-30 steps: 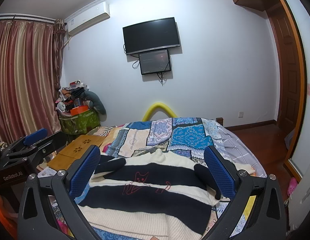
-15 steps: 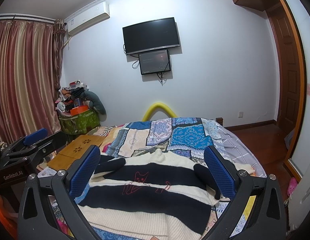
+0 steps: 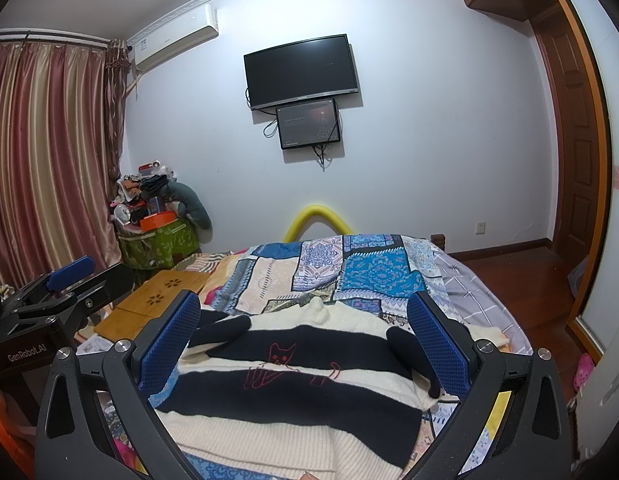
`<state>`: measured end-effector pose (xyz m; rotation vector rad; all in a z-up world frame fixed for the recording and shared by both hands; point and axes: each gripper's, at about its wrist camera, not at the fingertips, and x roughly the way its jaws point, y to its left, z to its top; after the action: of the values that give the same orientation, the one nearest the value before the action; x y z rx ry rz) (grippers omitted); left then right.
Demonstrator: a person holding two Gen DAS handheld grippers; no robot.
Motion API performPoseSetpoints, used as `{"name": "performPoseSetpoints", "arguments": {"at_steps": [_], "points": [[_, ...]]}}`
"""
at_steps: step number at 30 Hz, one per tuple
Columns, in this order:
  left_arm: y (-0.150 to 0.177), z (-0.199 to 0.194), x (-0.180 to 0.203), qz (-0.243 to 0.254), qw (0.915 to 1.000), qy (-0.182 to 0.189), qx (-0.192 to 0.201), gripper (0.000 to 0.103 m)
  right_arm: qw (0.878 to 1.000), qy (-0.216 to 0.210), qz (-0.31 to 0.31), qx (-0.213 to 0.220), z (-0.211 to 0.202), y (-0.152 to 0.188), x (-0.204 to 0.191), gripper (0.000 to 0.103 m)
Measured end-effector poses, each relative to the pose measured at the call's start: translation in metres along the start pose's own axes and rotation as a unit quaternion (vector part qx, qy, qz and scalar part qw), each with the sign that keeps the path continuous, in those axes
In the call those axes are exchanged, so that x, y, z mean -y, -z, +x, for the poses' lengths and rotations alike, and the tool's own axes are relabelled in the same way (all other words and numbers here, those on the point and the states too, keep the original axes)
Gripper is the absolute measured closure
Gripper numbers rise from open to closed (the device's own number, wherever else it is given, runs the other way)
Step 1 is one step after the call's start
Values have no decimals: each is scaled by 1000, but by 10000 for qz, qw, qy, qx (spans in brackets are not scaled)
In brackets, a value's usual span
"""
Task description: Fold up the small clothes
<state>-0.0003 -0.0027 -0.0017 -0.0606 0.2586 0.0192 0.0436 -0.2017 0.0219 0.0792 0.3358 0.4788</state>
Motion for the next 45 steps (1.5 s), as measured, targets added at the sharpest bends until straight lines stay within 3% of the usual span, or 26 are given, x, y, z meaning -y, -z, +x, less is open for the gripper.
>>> {"name": "performPoseSetpoints", "arguments": {"at_steps": [31,45], "points": [[2,7,-3,-33,9999,-88,-70,0,10000,-3,-18,-60,7,-2,-4,0],[4,67,-58,-359,9963,-679,-397,0,9983,27,-552,-169,55,-4,-15,0]]}}
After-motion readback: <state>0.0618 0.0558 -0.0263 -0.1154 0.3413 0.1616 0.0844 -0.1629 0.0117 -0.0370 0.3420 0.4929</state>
